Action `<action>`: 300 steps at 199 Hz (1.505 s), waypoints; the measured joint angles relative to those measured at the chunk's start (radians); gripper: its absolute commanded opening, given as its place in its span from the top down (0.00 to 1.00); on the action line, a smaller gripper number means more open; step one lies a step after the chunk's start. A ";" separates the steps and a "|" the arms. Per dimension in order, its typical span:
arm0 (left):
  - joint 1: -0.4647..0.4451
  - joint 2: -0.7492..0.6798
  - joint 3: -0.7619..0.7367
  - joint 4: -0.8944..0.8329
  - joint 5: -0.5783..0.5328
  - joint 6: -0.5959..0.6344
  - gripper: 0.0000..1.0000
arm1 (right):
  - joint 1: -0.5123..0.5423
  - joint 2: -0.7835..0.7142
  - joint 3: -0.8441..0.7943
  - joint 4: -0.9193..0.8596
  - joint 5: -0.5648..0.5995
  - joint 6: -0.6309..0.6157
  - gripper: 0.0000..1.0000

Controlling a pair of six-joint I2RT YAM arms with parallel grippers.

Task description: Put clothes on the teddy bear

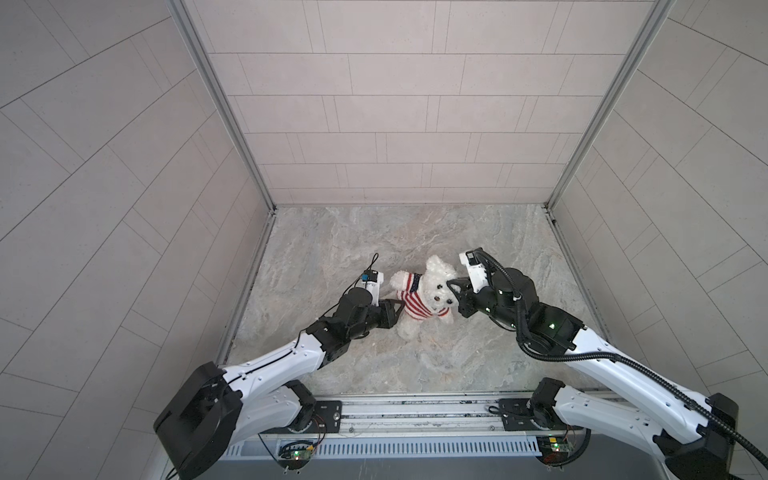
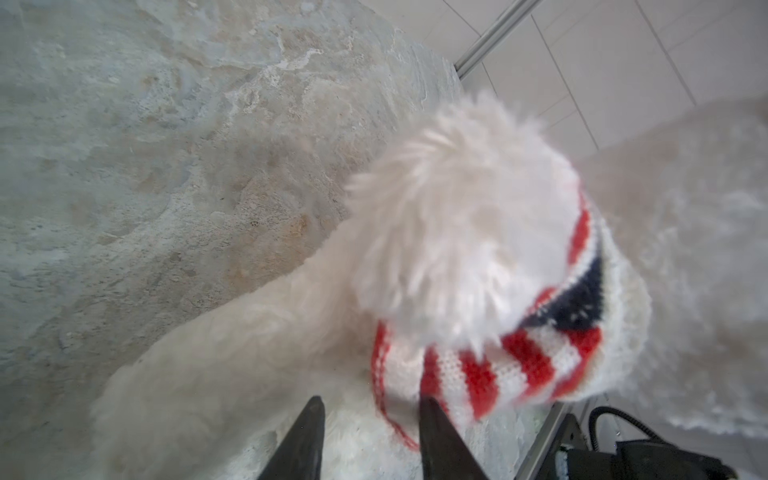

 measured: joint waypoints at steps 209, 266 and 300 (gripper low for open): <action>0.048 -0.018 -0.038 0.145 0.051 -0.094 1.00 | 0.000 -0.054 -0.032 0.018 -0.006 0.002 1.00; 0.069 -0.013 -0.051 0.116 0.010 -0.130 1.00 | -0.001 -0.092 -0.061 0.021 0.024 0.029 1.00; 0.069 0.000 -0.053 0.133 0.024 -0.137 0.91 | -0.005 -0.103 -0.073 0.027 0.028 0.045 1.00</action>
